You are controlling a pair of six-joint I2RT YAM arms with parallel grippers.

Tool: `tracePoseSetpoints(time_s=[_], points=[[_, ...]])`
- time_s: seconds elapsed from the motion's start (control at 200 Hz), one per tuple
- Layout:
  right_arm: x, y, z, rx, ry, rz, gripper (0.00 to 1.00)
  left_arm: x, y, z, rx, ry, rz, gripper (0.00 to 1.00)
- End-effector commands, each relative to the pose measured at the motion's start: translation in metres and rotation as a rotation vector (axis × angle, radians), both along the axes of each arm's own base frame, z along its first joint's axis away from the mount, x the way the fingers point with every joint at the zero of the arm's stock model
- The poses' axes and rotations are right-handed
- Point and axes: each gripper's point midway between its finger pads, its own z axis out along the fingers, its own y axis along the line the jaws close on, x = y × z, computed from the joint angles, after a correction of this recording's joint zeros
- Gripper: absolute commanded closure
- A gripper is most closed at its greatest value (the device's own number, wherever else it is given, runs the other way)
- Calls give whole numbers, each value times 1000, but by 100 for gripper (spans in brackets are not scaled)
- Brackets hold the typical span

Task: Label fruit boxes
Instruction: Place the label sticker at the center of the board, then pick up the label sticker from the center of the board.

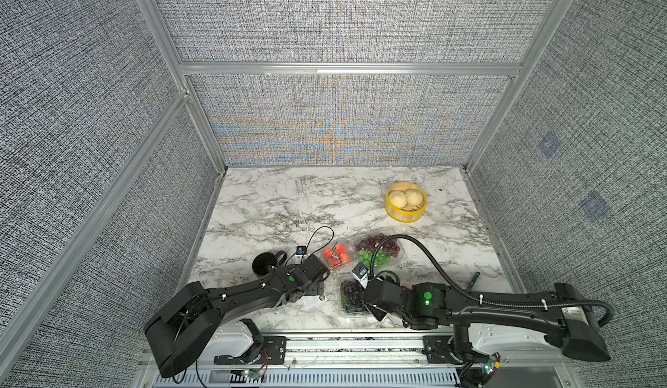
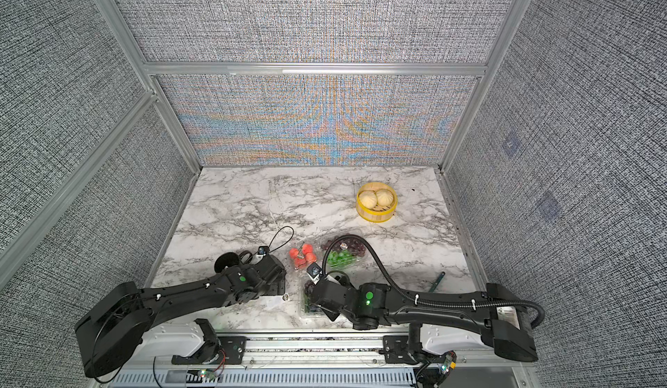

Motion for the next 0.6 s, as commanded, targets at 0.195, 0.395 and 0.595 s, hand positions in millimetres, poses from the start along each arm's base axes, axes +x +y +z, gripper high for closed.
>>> tracePoseSetpoints(time_s=[0.195, 0.395, 0.595], points=[[5, -3, 2, -8, -32, -21, 53, -27, -5, -33, 54, 160, -22, 15], [4, 1, 6, 24, -36, -1, 53, -34, 10, -41, 151, 188, -20, 46], [3, 9, 8, 70, -46, 31, 53, -34, 2, -39, 107, 186, -40, 69]])
